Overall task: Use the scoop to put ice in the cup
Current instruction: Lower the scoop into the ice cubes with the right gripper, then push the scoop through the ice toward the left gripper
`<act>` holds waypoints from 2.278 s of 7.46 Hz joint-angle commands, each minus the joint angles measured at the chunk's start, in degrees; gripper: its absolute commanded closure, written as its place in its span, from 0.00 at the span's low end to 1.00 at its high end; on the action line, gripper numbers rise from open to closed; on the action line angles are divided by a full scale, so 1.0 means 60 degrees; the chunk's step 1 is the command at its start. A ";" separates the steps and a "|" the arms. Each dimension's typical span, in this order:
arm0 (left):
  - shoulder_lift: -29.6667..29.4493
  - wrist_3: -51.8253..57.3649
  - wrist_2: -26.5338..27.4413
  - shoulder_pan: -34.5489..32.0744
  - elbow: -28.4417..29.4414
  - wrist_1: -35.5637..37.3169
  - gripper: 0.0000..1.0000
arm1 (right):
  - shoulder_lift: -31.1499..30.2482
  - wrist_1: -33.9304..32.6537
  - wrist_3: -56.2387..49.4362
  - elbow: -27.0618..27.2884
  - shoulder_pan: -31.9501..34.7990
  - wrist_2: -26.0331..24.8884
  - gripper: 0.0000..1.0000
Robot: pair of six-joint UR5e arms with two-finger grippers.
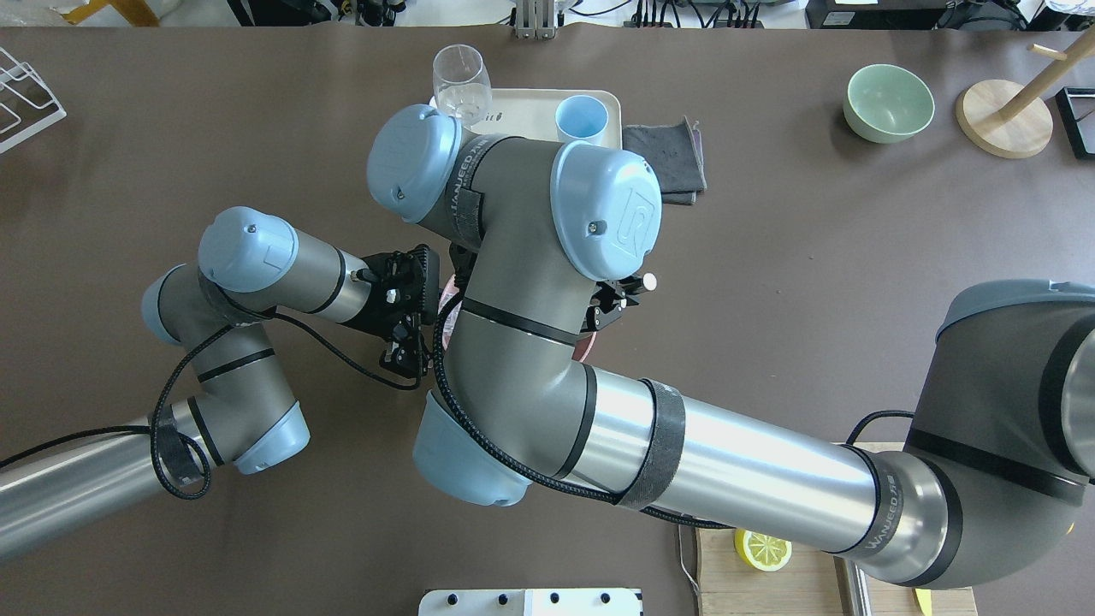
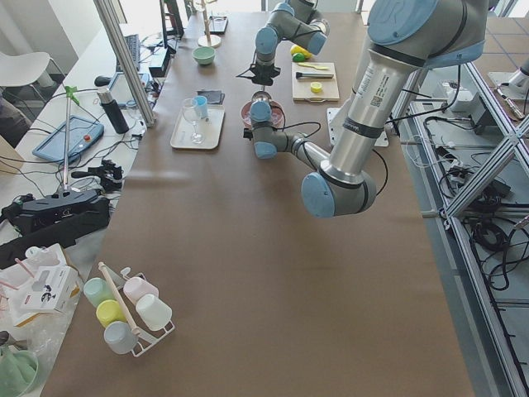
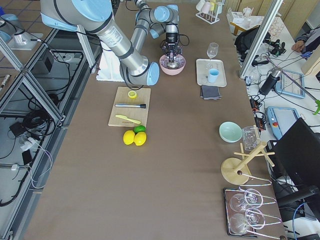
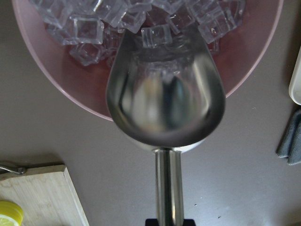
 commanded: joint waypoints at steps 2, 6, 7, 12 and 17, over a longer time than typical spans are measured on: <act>0.0014 0.0000 0.0000 0.0000 0.0000 0.0001 0.01 | -0.1434 0.1114 0.0010 0.1811 -0.0004 0.0190 1.00; 0.0014 0.0000 0.0000 0.0000 0.0000 0.0001 0.01 | -0.1731 0.2158 0.0199 0.1756 0.0025 0.0220 1.00; 0.0014 0.0000 0.0000 0.0000 0.0000 0.0001 0.01 | -0.1790 0.2363 0.0200 0.1770 -0.0004 0.0220 1.00; 0.0014 0.0000 0.0000 0.0000 0.0000 0.0001 0.01 | -0.3047 0.4368 0.0215 0.2398 0.0025 0.0337 1.00; 0.0014 -0.0320 0.0000 0.0000 0.0000 0.0001 0.01 | -0.3825 0.6434 0.0947 0.2429 0.0025 0.0834 1.00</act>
